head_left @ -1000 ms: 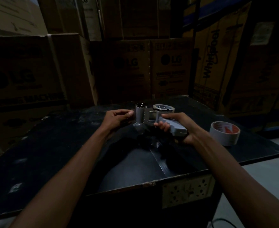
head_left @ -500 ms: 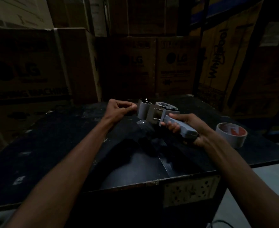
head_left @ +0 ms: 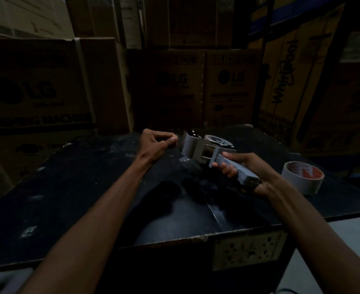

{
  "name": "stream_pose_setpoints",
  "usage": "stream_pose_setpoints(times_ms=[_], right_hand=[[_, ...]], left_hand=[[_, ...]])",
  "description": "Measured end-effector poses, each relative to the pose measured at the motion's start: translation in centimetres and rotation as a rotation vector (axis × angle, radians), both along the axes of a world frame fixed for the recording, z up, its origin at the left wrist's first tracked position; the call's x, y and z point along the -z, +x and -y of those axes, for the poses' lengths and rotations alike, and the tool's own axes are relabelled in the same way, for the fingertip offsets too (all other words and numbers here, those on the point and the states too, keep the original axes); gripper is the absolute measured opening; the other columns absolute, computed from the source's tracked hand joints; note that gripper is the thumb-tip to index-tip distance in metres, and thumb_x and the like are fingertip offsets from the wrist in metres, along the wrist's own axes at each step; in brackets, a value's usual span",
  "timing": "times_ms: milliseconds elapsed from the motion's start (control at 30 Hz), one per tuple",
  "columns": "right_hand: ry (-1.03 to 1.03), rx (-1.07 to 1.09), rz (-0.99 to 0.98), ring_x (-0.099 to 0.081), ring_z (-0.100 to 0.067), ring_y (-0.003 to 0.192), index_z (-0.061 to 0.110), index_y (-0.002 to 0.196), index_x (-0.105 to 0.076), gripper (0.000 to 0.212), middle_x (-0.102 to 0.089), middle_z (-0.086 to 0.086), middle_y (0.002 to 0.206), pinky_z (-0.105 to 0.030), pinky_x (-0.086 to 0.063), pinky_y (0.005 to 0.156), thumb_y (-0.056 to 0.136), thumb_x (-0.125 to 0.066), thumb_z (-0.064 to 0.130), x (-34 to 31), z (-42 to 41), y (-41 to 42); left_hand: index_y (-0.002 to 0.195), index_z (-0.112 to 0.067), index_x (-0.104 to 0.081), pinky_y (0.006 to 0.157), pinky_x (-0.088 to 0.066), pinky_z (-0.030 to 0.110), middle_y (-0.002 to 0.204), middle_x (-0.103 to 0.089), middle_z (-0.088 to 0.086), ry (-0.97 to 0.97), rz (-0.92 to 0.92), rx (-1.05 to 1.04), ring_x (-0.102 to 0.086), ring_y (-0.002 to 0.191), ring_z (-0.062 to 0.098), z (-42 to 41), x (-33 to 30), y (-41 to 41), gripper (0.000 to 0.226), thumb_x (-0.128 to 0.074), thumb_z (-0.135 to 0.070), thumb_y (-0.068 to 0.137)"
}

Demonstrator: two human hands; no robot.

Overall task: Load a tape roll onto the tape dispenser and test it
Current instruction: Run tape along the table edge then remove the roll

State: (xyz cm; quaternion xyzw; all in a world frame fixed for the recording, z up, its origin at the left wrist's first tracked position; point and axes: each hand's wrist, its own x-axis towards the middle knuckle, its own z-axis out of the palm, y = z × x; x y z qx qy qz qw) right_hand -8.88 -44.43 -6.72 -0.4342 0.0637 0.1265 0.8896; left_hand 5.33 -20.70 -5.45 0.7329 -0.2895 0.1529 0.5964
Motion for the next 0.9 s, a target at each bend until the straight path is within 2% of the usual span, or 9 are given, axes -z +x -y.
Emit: stream_pose_setpoints(times_ms=[133,233,367,533,700,833,900], right_hand=[[-0.030,-0.016,-0.019,-0.063,-0.010,0.052,-0.003,0.131,-0.050,0.050,-0.070,-0.013,0.076,-0.018,-0.054,0.044,0.087,-0.065,0.016,0.6,0.5,-0.1],[-0.056,-0.020,-0.041,-0.062,-0.010,0.052,-0.004,0.123,-0.055,0.046,-0.070,-0.012,0.075,-0.017,-0.054,0.045,0.085,-0.067,0.017,1.2,0.7,-0.3],[-0.096,0.016,-0.074,-0.061,-0.010,0.049,0.000,0.126,-0.053,0.047,-0.070,-0.012,0.070,-0.017,-0.053,0.043,0.084,-0.065,0.017,1.6,0.7,-0.3],[-0.140,0.007,-0.085,-0.061,-0.010,0.048,-0.002,0.118,-0.057,0.041,-0.069,-0.011,0.070,-0.018,-0.054,0.043,0.083,-0.066,0.016,1.3,0.6,0.0],[-0.202,-0.002,-0.111,-0.061,-0.011,0.047,-0.003,0.118,-0.059,0.041,-0.069,-0.012,0.072,-0.019,-0.052,0.040,0.082,-0.068,0.015,1.3,1.7,-0.4],[-0.257,-0.034,-0.120,-0.061,-0.011,0.045,-0.002,0.122,-0.057,0.042,-0.070,-0.013,0.070,-0.018,-0.052,0.039,0.085,-0.066,0.015,0.6,2.0,-0.3],[-0.273,-0.022,-0.125,-0.061,-0.011,0.045,0.000,0.124,-0.055,0.043,-0.071,-0.013,0.071,-0.018,-0.051,0.038,0.086,-0.065,0.016,0.5,2.4,-0.3]], left_hand=[[0.082,-0.015,-0.076,0.064,-0.051,0.013,0.073,-0.072,-0.006,0.018,0.007,-0.017,-0.065,0.066,-0.005,0.0,0.7,0.0,0.009,-0.073,-0.007,0.083],[0.085,-0.013,-0.076,0.063,-0.050,0.014,0.073,-0.072,-0.004,0.033,-0.006,-0.016,-0.064,0.065,-0.003,0.1,1.4,0.1,0.007,-0.073,-0.007,0.083],[0.085,-0.013,-0.076,0.069,-0.056,0.028,0.070,-0.071,-0.004,-0.001,-0.056,-0.016,-0.065,0.064,0.004,0.1,2.7,0.3,0.009,-0.073,-0.004,0.082],[0.088,-0.013,-0.076,0.075,-0.059,0.034,0.076,-0.073,0.001,0.007,-0.103,-0.065,-0.069,0.071,0.011,-0.1,3.4,0.9,0.012,-0.075,-0.004,0.081],[0.100,-0.004,-0.072,0.069,-0.056,0.021,0.087,-0.073,0.010,-0.101,-0.122,-0.136,-0.068,0.065,0.001,-1.4,3.6,1.7,0.017,-0.072,-0.001,0.083],[0.105,0.005,-0.071,0.068,-0.056,0.013,0.090,-0.072,0.012,-0.018,-0.129,-0.064,-0.066,0.064,-0.004,-0.7,3.8,1.5,0.022,-0.071,-0.003,0.084],[0.106,0.005,-0.071,0.070,-0.056,0.014,0.092,-0.072,0.015,-0.005,-0.167,-0.061,-0.067,0.069,0.001,-1.0,3.9,1.8,0.022,-0.070,-0.004,0.085]])
